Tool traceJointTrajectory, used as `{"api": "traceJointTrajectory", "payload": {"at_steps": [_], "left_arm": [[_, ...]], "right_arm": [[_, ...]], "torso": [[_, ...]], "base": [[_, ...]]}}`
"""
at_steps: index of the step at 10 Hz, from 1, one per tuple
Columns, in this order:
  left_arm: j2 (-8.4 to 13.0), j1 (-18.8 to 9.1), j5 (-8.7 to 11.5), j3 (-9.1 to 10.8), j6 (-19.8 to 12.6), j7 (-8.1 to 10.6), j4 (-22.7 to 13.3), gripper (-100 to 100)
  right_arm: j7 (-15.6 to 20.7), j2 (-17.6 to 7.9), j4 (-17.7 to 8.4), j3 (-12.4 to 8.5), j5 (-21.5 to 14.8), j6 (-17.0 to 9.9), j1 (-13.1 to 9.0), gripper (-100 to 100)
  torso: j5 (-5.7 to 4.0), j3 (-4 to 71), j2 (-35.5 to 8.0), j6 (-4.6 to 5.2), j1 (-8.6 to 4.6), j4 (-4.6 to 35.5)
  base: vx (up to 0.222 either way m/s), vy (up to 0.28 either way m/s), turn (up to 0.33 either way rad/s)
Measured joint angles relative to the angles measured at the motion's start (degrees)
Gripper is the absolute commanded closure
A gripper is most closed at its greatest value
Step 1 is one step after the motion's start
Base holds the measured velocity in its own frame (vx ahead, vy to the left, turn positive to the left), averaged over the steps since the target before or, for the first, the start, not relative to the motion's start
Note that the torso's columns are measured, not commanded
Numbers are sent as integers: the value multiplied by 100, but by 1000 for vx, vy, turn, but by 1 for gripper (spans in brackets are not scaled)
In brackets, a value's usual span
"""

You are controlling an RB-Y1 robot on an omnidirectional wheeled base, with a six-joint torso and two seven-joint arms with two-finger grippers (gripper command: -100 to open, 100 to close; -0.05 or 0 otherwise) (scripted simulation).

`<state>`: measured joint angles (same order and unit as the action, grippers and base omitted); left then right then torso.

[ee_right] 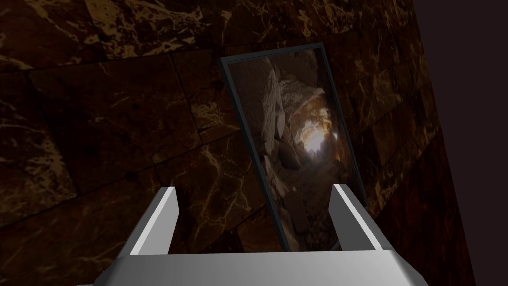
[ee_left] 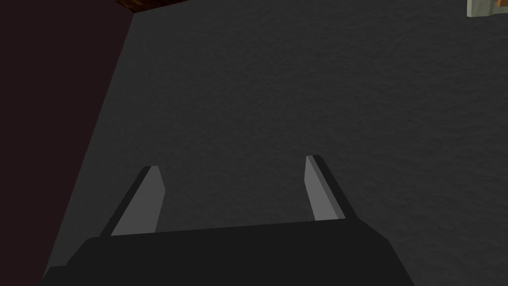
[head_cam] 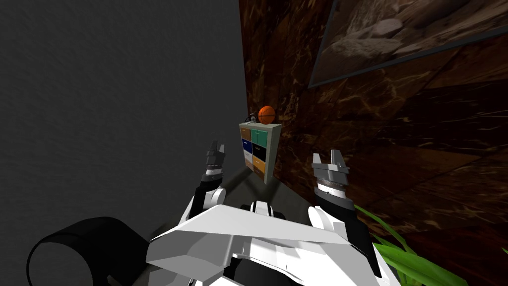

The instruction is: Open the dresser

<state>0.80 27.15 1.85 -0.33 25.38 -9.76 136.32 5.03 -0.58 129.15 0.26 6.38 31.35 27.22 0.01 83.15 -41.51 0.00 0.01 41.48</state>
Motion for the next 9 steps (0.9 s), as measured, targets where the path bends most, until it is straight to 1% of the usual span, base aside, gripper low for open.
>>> {"api": "traceJointTrajectory", "payload": {"at_steps": [2, 4, 5, 6, 7, 9], "left_arm": [[245, -75, -35, -31, -49, -20, -115, -100], [457, -92, -77, -80, -27, -28, -309, -100], [546, -131, -96, -95, -1, -32, -467, -100], [604, -228, -129, -119, 23, -47, -675, -100], [682, -297, -171, -157, -19, -61, -840, -100], [748, -398, -251, -241, -49, -94, -1183, -100]], "right_arm": [[0, 0, -1, 0, 0, 0, 1, 0], [0, 0, -1, 0, 0, 0, 1, 0], [0, 0, -1, 0, 0, 0, 1, 0], [0, 0, -1, 0, 0, 0, 1, 0], [0, 0, -1, 0, 0, 0, 1, 0], [0, 0, -1, 0, 0, 0, 2, 0]], "torso": [[0, 142, -62, 0, 2, 71], [-1, 144, -73, 0, -2, 78], [-1, 142, -76, 0, -4, 80], [-1, 142, -77, 0, -3, 80], [-1, 147, -67, 0, -1, 78], [0, 144, -75, -1, 0, 79]], "base": [[47, 9, -47], [58, 5, -64], [60, 5, -76], [100, 7, -113], [122, 4, -95], [87, 15, -71]]}}
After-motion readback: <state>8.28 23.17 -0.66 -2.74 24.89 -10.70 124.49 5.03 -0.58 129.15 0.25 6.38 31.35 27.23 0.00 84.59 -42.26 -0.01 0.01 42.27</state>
